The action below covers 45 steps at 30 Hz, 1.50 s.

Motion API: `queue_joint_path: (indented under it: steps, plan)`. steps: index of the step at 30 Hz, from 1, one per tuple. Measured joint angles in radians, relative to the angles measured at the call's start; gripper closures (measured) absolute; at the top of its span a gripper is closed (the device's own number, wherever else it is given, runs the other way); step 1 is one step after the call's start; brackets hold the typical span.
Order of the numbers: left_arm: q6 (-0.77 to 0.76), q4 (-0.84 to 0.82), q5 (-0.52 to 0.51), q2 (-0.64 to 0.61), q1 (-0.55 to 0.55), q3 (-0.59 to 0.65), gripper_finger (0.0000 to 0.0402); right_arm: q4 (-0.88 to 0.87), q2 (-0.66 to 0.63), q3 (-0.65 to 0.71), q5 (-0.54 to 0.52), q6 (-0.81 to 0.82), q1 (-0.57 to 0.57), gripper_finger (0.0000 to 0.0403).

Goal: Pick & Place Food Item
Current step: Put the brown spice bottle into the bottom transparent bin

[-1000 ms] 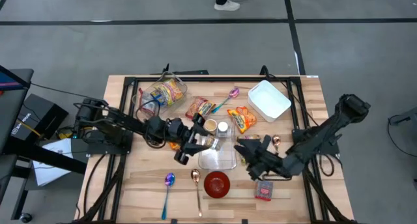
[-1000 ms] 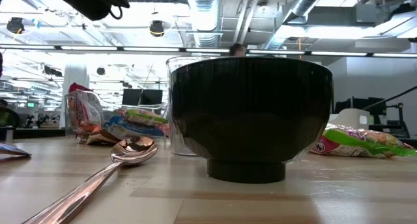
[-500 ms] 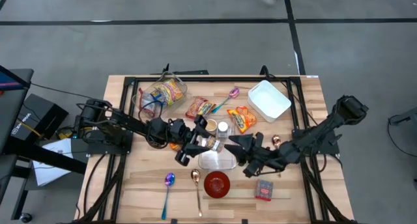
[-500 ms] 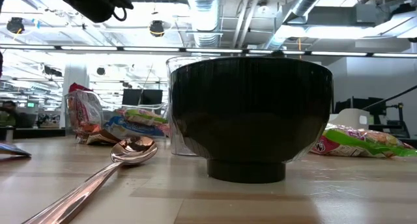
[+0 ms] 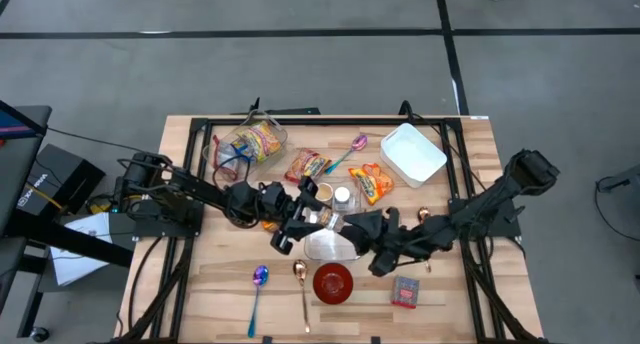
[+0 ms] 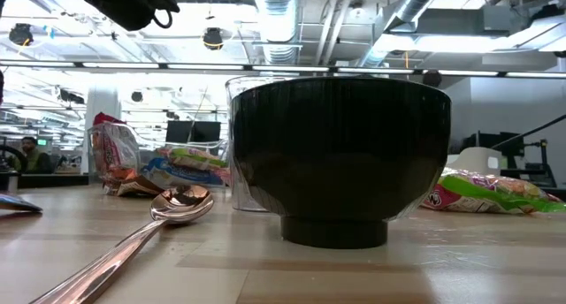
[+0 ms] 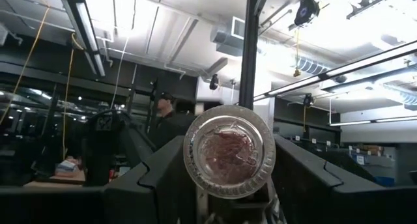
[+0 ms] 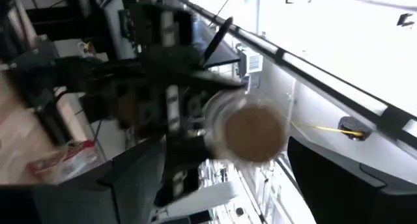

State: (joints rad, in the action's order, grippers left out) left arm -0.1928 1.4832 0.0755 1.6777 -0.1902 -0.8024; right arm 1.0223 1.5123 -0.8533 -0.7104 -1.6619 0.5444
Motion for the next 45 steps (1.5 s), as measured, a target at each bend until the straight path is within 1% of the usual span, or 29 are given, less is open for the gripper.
queue_joint_path:
  steps: [5,10,14,23,28,30,34,37,39,43,45]
  plan:
    - [0.000,-0.007,0.000,0.001,0.000,0.000,0.0216,0.005,0.053,-0.057,0.007,-0.049,-0.025,0.0088]
    - [0.000,-0.015,0.000,0.001,-0.005,0.000,0.0216,0.009,0.052,-0.072,0.007,-0.050,-0.023,0.0089]
    - [0.001,-0.020,0.000,0.001,-0.005,0.000,0.0216,0.008,0.053,-0.071,0.007,-0.050,-0.020,0.0100]
    - [0.001,-0.030,0.000,0.001,-0.001,0.000,0.0216,0.002,0.053,-0.071,0.005,-0.049,-0.020,0.0155]
    - [0.009,-0.047,0.001,0.001,0.004,0.000,0.0216,-0.024,0.053,-0.070,-0.005,-0.048,-0.002,0.0205]
    - [0.009,-0.052,0.002,0.001,0.005,0.000,0.0216,-0.027,0.053,-0.070,-0.024,-0.047,0.004,0.0224]
    - [0.010,-0.055,0.001,0.002,0.006,0.000,0.0216,-0.028,0.053,-0.070,-0.063,-0.047,0.005,0.0229]
    - [0.012,-0.057,0.000,0.002,0.008,0.000,0.0216,-0.028,0.053,-0.070,-0.073,-0.046,0.010,0.0228]
    - [0.028,-0.063,-0.001,0.002,0.010,0.000,0.0204,-0.029,0.053,-0.070,-0.081,-0.044,0.012,0.0223]
    - [0.041,-0.089,-0.002,0.002,0.022,0.000,0.0154,-0.021,0.053,-0.070,-0.116,0.006,0.019,0.0225]
    - [0.069,-0.113,-0.002,0.001,0.035,0.000,0.0133,-0.019,0.053,-0.070,-0.157,0.011,0.029,0.0229]
